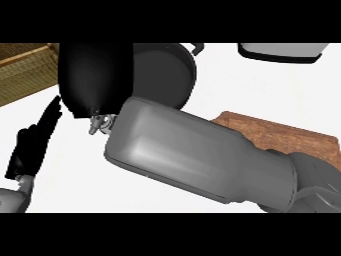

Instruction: Pick the squash from the cutting board and place it in the pot

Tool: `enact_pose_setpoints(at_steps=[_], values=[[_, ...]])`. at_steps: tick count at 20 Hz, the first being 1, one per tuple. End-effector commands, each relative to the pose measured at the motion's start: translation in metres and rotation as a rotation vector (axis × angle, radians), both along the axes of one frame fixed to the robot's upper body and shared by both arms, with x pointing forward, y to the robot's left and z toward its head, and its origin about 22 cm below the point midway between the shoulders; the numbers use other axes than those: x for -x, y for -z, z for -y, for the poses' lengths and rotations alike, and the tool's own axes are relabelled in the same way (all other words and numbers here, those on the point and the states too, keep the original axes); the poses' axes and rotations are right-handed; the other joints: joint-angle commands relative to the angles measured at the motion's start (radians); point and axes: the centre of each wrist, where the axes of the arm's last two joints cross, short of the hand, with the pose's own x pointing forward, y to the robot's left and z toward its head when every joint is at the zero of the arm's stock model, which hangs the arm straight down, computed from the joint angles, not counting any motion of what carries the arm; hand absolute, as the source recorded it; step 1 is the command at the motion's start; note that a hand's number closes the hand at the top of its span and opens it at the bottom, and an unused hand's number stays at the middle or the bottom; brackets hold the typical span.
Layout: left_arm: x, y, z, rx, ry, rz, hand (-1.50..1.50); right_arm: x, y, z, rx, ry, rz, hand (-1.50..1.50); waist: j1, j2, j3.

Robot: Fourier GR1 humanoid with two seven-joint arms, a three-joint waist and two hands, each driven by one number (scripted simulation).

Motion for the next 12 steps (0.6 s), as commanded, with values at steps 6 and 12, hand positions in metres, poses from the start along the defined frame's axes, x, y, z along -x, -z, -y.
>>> enact_pose_setpoints(at_steps=[6,12], values=[[0.007,-0.007,-0.015,-0.018,-0.024,0.024,0.0,-0.05,0.005,0.009,-0.189,0.111,0.015,1.5,-0.021,0.01,0.001],[0.016,0.008,-0.021,0.001,-0.019,0.007,0.0,-0.08,0.01,0.022,-0.195,0.129,0.016,1.5,-0.016,0.015,0.0]])
